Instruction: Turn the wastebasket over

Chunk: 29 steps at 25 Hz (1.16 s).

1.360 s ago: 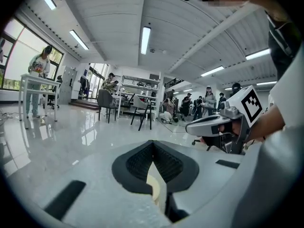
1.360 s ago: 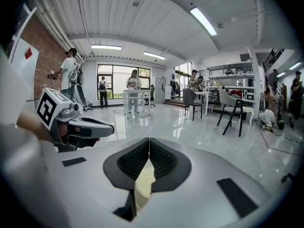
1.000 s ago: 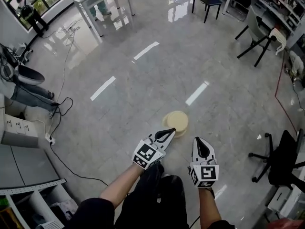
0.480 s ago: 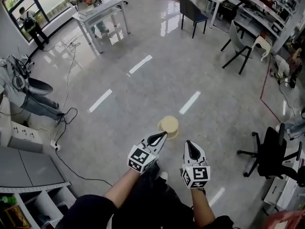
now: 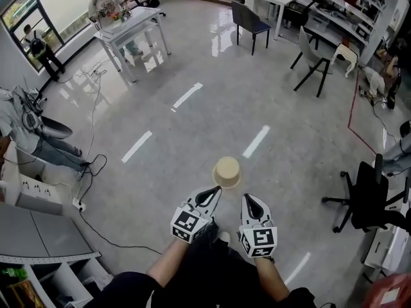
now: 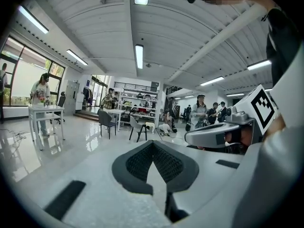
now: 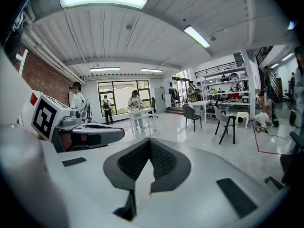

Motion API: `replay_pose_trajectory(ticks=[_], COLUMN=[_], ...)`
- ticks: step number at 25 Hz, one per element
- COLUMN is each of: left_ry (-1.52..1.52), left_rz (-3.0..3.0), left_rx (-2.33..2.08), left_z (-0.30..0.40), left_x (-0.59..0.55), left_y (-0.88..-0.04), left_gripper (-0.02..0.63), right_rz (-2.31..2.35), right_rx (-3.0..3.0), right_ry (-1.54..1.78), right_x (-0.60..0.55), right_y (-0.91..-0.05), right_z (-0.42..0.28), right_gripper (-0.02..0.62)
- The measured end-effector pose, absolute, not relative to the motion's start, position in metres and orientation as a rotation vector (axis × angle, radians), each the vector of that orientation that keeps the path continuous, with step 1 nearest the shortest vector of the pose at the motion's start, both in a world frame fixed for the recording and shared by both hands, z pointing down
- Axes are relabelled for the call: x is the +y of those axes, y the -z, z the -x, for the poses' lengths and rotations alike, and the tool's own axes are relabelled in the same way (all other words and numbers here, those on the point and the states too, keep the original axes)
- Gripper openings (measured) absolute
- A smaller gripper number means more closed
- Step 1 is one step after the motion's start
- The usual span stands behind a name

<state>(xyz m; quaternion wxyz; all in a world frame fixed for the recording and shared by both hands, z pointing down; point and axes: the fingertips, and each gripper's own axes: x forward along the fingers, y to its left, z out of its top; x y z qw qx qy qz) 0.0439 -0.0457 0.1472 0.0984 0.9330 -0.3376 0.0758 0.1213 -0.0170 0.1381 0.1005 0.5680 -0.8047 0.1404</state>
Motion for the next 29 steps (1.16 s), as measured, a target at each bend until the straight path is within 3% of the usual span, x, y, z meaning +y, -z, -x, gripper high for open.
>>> replay_pose_trajectory(ticks=[29], left_ry=[-0.242], left_rz=[-2.76], left_rx=[-1.005], left_z=[-0.031], left_x=[-0.026], left_y=[-0.153], left_gripper=[0.006], right_rz=[-1.646], right_rx=[-2.365], right_ry=[-0.406], right_x=[0.01], right_y=[-0.146], right_z=[-0.11], right_gripper=[0.009])
